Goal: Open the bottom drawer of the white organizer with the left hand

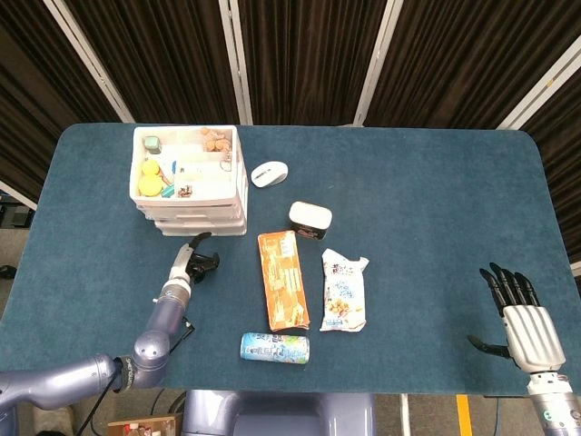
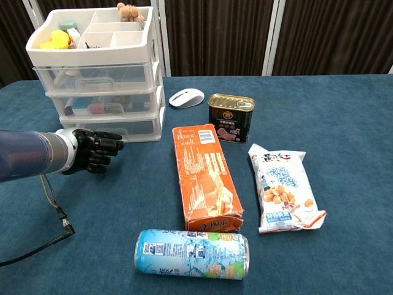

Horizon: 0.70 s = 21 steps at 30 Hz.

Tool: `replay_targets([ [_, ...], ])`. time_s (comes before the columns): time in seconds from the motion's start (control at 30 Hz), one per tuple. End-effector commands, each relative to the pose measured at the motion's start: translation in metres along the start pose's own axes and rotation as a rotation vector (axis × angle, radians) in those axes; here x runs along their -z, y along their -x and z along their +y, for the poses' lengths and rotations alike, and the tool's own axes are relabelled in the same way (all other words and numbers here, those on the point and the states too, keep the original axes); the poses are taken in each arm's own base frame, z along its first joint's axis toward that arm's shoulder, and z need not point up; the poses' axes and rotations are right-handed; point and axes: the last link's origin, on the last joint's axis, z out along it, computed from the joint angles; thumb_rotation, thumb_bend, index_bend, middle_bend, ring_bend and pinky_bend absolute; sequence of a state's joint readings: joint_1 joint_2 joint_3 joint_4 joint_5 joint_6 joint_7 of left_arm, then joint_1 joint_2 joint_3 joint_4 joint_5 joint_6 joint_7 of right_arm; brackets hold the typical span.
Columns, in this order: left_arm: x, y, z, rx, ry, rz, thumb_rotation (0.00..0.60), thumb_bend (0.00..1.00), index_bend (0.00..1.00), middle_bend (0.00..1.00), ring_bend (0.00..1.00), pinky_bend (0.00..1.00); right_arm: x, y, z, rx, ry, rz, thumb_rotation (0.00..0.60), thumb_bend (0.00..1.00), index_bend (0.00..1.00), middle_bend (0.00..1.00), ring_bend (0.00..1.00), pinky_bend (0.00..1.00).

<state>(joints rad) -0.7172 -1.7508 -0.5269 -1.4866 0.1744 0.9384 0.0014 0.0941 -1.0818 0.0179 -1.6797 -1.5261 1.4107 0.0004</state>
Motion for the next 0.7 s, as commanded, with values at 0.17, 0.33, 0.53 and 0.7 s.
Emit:
replay_targets([
  [0.17,-0.005,0.002,0.005,0.047,0.003,-0.006,0.600,0.57,0.14,1.00,1.00,0.95,0.000,0.000,0.000,0.001,0.001,-0.002,0.600,0.10,0.00,0.00,0.00,0.04],
  [0.33,-0.003,0.003,0.001,0.015,-0.005,-0.025,0.600,0.58,0.23,1.00,1.00,0.95,0.000,0.000,0.000,-0.003,0.005,0.001,0.600,0.10,0.00,0.00,0.00,0.04],
  [0.53,0.003,0.002,-0.004,-0.030,-0.016,-0.037,0.600,0.58,0.29,1.00,1.00,0.95,0.000,-0.001,0.001,-0.004,0.006,0.001,0.600,0.10,0.00,0.00,0.00,0.04],
  [0.7,0.015,-0.003,-0.013,-0.053,-0.023,-0.056,0.600,0.58,0.29,1.00,1.00,0.95,0.000,-0.001,0.001,-0.005,0.008,0.004,0.600,0.10,0.00,0.00,0.00,0.04],
])
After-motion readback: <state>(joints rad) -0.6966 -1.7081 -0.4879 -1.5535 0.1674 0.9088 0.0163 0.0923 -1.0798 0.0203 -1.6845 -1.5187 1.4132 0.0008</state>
